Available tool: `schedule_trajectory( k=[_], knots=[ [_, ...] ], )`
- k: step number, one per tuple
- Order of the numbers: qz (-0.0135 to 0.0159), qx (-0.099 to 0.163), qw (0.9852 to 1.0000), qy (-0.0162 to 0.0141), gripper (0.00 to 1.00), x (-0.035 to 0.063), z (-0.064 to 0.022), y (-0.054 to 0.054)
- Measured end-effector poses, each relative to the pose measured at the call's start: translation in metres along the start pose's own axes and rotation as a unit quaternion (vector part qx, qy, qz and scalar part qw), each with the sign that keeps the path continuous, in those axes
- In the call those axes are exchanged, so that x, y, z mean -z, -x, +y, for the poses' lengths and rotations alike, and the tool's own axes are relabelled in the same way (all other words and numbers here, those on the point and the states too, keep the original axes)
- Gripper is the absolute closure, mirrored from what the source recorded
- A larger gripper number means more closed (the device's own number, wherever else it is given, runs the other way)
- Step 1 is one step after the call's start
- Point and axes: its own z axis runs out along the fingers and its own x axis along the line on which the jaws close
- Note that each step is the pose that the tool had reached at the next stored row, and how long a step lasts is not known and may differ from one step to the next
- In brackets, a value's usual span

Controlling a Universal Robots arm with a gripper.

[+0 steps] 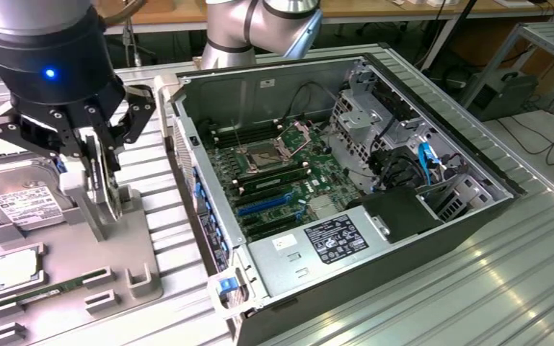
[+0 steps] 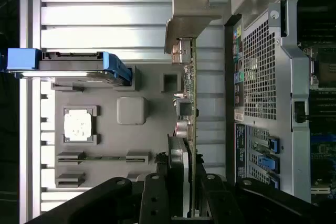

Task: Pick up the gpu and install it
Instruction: 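Pick up the gpu and move the gpu toward the slot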

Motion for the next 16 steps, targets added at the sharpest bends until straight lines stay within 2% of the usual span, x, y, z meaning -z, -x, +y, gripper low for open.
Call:
schedule_trajectory(
  k=[2, 3, 5, 10, 11, 12, 14, 16],
  knots=[
    [0.0000, 0.000, 1.0000, 0.0028, 0.72, 0.0102, 0.0009, 0.000],
    [0.0000, 0.000, 1.0000, 0.0033, 0.72, 0.0124, 0.0011, 0.000],
    [0.0000, 0.000, 1.0000, 0.0036, 0.72, 0.0167, 0.0014, 0.000],
    [0.0003, 0.000, 1.0000, 0.0029, 0.72, 0.0200, 0.0016, 0.000],
    [0.0006, 0.000, 1.0000, 0.0023, 0.72, 0.0209, 0.0017, 0.000],
    [0.0013, 0.000, 1.0000, 0.0000, 0.72, 0.0215, 0.0018, 0.000],
    [0.0028, 0.000, 1.0000, -0.0066, 0.72, 0.0231, 0.0019, 0.000],
    [0.0035, 0.000, 0.9999, -0.0095, 0.72, 0.0252, 0.0021, 0.000]
  ],
)
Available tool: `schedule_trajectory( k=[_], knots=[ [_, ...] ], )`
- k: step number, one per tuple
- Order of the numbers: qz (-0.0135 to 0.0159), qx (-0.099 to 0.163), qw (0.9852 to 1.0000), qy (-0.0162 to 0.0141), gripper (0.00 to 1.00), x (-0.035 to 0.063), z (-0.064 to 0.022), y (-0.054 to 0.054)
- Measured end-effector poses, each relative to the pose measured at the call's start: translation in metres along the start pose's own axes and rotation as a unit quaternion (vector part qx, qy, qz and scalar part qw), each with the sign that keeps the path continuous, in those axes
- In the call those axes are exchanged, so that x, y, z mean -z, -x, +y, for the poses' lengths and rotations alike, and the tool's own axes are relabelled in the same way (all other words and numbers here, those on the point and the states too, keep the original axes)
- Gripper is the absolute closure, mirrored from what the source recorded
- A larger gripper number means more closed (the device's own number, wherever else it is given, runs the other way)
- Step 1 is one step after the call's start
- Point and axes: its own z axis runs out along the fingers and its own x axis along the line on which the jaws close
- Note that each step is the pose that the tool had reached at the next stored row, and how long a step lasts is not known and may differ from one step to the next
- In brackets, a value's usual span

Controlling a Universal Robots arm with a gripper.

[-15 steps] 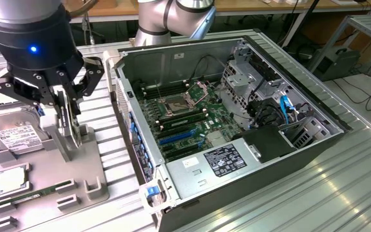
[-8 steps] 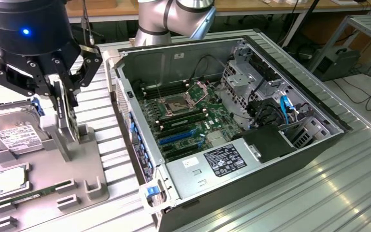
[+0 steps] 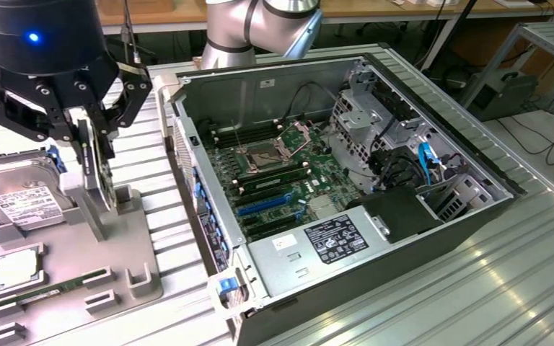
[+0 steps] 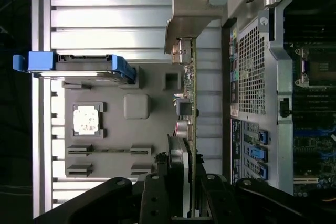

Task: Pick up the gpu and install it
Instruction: 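Pick up the gpu and move the gpu toward the slot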

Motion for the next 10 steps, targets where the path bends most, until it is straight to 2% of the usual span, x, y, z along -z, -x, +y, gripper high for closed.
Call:
schedule_trajectory(
  k=[3, 10],
  knots=[
    [0.0006, 0.000, 1.0000, -0.0033, 0.72, 0.0031, 0.0002, 0.0001],
    [0.0005, 0.000, 1.0000, -0.0036, 0.72, 0.0053, 0.0006, 0.0000]
  ],
)
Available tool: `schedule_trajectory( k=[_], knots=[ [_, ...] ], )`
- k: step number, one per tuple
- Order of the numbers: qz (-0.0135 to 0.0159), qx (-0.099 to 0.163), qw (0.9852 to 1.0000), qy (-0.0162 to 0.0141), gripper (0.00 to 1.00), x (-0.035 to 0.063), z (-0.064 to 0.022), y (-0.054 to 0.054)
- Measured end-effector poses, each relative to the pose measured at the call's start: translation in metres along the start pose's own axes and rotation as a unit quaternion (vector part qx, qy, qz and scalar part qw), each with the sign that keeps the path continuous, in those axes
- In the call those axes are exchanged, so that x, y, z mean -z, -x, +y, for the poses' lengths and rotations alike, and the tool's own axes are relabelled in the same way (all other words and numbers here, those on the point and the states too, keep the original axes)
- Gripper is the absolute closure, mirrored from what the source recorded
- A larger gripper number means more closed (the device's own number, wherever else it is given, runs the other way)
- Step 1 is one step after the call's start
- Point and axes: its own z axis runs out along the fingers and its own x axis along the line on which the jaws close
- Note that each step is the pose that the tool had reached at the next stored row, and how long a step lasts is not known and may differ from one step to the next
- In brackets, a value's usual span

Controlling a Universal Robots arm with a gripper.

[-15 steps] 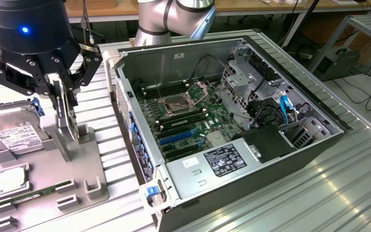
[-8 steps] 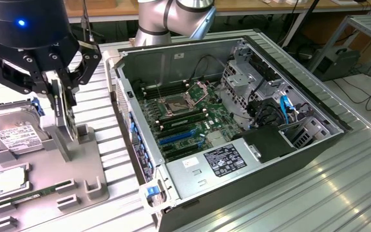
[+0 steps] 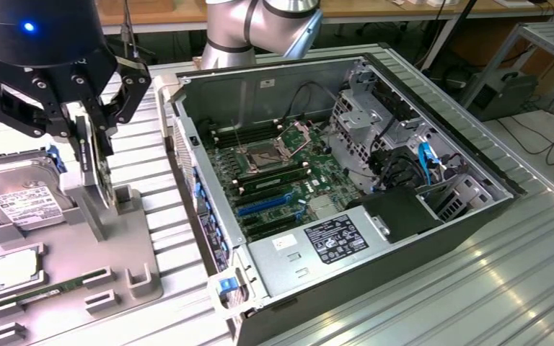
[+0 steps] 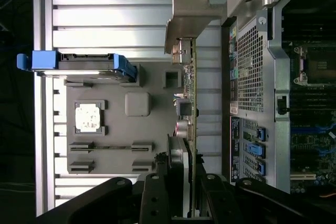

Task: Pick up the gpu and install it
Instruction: 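Pick up the gpu and move the gpu toward the slot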

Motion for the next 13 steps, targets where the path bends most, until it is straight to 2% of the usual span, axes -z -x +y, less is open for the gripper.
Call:
schedule_trajectory(
  k=[6, 13],
  knots=[
    [0.0000, 0.000, 1.0000, 0.0000, 0.72, 0.0000, 0.0000, 0.002],
    [0.0000, 0.000, 1.0000, 0.0000, 0.72, -0.0001, 0.0001, 0.013]
  ],
)
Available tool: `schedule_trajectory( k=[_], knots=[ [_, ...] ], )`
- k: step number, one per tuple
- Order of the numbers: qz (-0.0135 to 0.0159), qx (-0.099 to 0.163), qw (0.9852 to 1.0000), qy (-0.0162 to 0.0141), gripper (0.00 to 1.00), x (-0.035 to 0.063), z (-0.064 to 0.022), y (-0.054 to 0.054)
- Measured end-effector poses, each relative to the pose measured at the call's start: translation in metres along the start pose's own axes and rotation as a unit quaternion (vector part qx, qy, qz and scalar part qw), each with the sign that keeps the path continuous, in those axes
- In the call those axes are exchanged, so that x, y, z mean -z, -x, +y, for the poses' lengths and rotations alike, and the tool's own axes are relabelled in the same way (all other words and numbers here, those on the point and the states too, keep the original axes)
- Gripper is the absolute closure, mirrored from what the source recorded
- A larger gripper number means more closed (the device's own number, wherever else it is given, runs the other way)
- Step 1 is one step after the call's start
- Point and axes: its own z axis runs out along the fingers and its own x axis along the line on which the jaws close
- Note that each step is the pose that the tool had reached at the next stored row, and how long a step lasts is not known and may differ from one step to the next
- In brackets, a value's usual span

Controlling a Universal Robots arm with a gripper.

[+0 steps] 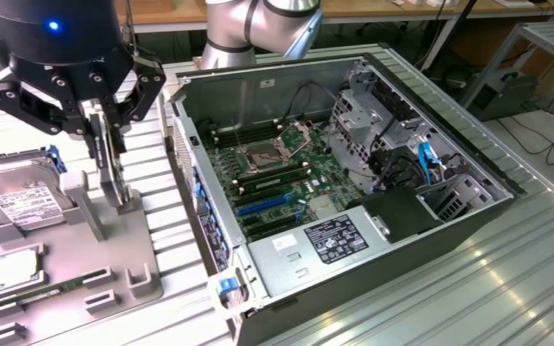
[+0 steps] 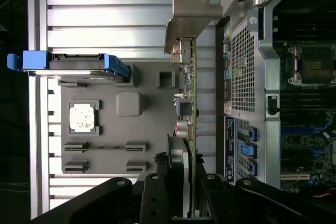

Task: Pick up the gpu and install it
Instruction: 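Pick up the gpu and move the gpu toward the slot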

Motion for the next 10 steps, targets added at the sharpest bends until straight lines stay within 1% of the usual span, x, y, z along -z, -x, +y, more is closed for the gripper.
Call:
schedule_trajectory(
  k=[3, 10],
  knots=[
    [0.0000, 0.000, 1.0000, 0.0000, 0.72, 0.0000, 0.0000, 0.004],
    [0.0000, 0.000, 1.0000, 0.0000, 0.72, -0.0002, 0.0001, 0.018]
  ],
)
